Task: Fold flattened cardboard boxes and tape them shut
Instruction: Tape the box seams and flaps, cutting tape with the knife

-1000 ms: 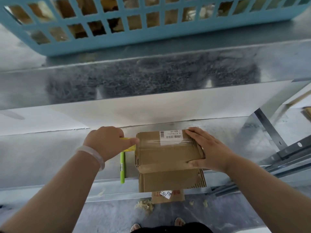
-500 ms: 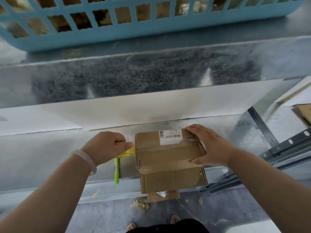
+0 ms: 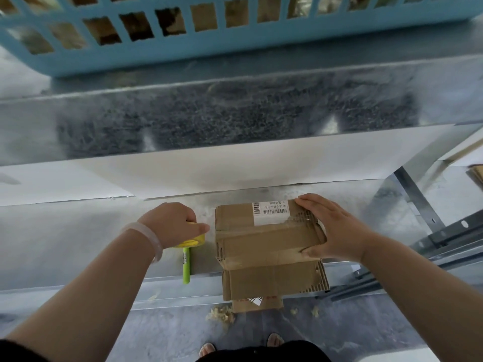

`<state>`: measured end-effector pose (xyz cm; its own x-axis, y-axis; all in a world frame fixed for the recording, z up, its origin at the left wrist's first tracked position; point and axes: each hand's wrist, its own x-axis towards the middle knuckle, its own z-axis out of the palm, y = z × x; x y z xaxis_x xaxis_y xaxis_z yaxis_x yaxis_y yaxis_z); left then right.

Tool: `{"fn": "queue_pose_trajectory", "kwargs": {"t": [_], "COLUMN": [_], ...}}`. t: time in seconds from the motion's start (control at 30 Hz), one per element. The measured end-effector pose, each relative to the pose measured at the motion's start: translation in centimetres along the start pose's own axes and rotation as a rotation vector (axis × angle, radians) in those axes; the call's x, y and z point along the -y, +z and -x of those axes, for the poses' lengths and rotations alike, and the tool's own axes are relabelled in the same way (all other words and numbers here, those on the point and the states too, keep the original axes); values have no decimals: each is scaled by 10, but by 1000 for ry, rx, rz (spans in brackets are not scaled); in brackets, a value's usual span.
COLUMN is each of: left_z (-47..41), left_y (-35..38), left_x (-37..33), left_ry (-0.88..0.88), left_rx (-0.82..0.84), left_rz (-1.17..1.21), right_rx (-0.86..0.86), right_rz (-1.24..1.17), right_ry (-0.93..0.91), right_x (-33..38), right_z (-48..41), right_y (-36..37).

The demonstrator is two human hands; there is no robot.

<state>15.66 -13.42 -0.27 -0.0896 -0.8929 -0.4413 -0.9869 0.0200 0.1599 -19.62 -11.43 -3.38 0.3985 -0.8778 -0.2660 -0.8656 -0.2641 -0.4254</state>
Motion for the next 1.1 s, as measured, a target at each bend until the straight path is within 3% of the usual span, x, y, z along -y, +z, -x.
{"fn": "queue_pose_trajectory", "kwargs": {"t": [0.3,0.53,0.83,1.1], "left_z": [-3,-7,-5,-2], "left_y": [6,3,9,9], "left_x": [-10,-18,-25,-22], "left_ry": [18,12,0,-9], "left_rx": [22,47,13,-7], "left_rz": [-95,-137,-134,-136], "right_rx": [28,79,3,-40], "right_rz": [57,476,343,342], "right_ry": [-10,27,-206,-219], "right_x": [1,30,88,83], "right_z": [0,3,-17,-21], "right_y": [0,12,60,63]}}
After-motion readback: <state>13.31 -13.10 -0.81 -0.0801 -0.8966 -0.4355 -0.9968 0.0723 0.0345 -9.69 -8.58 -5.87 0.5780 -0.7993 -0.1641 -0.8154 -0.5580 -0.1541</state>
